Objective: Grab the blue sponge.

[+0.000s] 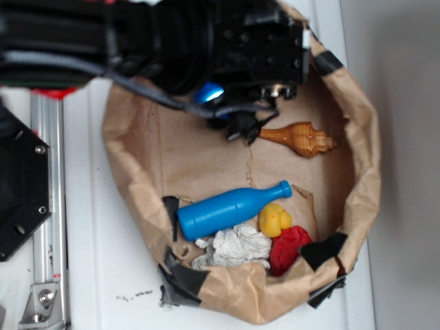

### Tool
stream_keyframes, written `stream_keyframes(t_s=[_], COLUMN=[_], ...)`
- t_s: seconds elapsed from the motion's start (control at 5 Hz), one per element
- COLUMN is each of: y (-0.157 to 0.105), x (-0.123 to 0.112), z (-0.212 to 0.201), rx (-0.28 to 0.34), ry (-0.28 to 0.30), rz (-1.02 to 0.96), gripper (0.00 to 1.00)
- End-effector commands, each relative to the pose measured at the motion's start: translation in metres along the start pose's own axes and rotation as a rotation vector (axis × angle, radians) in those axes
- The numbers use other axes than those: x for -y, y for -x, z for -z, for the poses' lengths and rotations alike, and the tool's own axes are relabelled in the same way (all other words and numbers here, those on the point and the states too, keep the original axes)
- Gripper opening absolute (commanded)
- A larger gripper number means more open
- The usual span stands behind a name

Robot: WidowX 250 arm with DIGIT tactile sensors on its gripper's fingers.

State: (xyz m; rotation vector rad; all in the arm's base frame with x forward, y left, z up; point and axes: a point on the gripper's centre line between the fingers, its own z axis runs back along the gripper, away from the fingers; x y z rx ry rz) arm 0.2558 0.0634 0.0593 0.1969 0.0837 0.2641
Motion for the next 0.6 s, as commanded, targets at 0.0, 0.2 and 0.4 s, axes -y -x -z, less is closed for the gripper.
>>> stream_keyframes(t_s=[0.0, 0.2, 0.4], y=[0.05, 0.051, 0.0446], x=[0.0249, 0.0255, 0.0186], z=[-0.0968, -0.1005, -0.092], rx=[0.087, 0.131, 0.162], ry=[0.028, 0.028, 0.039], rz=[0.166, 0.198, 0.161], gripper=[0.0, 0.0, 0.0])
